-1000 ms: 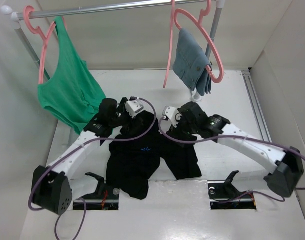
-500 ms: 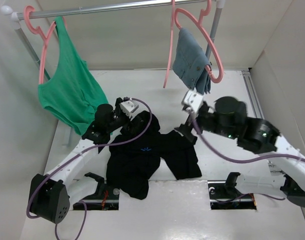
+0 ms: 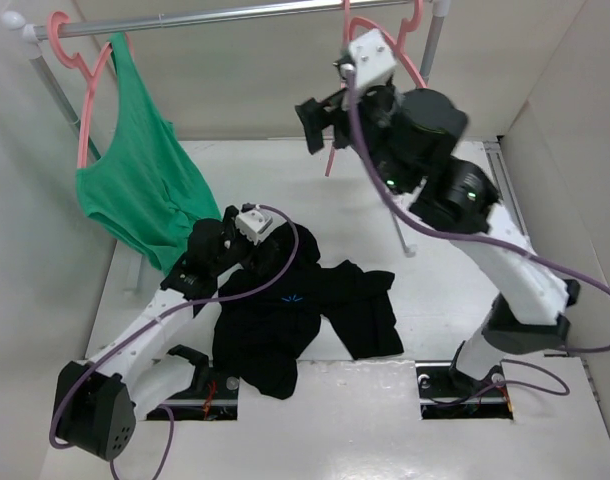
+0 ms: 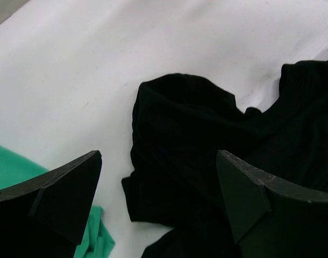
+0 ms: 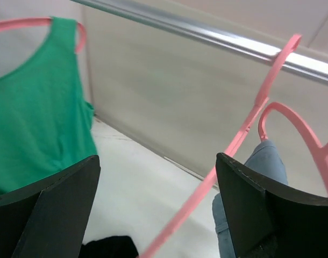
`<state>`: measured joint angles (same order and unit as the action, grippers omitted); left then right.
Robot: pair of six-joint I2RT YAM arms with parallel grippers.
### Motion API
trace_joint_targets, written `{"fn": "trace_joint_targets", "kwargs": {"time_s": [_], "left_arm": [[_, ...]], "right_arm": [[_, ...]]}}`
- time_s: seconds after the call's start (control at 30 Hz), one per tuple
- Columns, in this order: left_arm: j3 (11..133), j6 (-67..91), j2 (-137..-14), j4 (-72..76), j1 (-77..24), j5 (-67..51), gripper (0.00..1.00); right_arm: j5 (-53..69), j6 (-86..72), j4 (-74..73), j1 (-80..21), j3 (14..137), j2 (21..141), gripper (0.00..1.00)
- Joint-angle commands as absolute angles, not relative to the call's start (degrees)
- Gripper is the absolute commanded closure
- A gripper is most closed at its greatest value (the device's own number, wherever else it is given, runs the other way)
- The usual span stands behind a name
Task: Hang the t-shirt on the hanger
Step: Grab a hanger with the right arm
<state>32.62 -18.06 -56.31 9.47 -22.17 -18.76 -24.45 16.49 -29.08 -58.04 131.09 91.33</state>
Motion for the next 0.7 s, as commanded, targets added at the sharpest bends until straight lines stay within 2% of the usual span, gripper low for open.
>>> {"fn": "trace_joint_targets", "kwargs": {"time_s": [0.0, 0.2, 0.33, 0.53, 0.67], "left_arm": [[30.60, -17.67, -51.42, 8.70, -22.50, -17.05, 0.15], [26.64, -17.05, -44.74, 7.38, -22.50, -17.05, 0.15], [25.58, -17.05, -42.80, 6.86, -22.50, -17.05, 0.15], [25.58, -17.05, -42.80, 6.86, -22.50, -17.05, 0.15], [25.58, -17.05, -43.42, 6.86, -22.50, -16.44, 0.15]], "right_arm": [[-34.97, 15.91, -22.42, -56.61, 136.66, 96.84, 0.07], [-43.85, 15.91, -22.93, -54.40, 140.63, 102.83, 0.07], [-45.00, 16.44, -22.94, -54.40, 135.89, 101.78, 0.09], [-36.93, 17.92, -20.84, -54.40, 131.23, 99.32, 0.10], [-32.61, 19.51, -20.83, -54.40, 132.88, 98.70, 0.10]]}}
